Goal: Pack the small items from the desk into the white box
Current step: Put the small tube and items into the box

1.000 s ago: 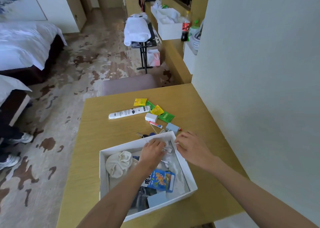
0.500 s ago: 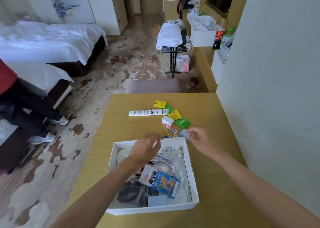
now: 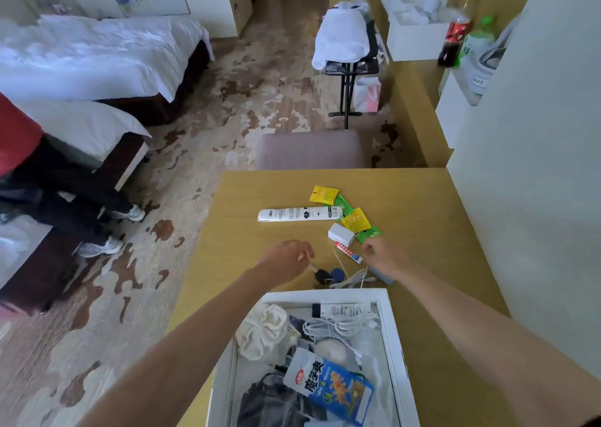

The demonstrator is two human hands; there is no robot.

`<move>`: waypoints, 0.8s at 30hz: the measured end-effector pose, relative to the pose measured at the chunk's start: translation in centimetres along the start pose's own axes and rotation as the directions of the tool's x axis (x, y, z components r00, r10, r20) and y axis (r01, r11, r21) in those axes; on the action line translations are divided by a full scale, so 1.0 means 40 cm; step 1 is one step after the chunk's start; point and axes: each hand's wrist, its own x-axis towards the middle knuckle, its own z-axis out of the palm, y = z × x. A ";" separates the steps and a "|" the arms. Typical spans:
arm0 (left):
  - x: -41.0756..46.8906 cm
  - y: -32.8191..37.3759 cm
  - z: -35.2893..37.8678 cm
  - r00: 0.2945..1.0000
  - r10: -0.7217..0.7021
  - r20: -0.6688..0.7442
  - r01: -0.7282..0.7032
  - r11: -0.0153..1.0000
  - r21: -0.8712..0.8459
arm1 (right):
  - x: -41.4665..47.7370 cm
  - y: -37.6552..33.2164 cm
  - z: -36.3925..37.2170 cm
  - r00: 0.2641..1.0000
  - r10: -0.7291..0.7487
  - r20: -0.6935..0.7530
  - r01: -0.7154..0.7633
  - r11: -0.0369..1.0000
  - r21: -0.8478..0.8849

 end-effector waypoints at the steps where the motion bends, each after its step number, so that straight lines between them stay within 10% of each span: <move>1: 0.024 -0.013 0.008 0.998 0.027 0.053 -0.028 0.999 0.021 | 0.023 -0.008 0.007 1.000 -0.014 0.008 0.014 0.999 -0.051; 7: 0.160 -0.078 0.060 0.935 0.208 0.287 -0.246 0.964 0.105 | 0.115 -0.016 0.061 0.998 -0.047 0.036 0.056 0.948 -0.315; 14: 0.239 -0.077 0.142 0.862 0.351 0.366 -0.403 0.912 0.075 | 0.155 0.010 0.077 0.996 0.023 0.090 -0.001 0.973 -0.232; 19: 0.230 -0.085 0.156 0.853 0.415 0.317 -0.417 0.907 -0.064 | 0.115 0.008 0.042 0.991 0.130 0.044 -0.136 0.977 0.167; 24: 0.166 -0.092 0.094 0.965 0.193 0.179 -0.091 0.884 -0.459 | 0.007 -0.034 -0.040 0.998 0.066 0.016 -0.058 0.706 0.706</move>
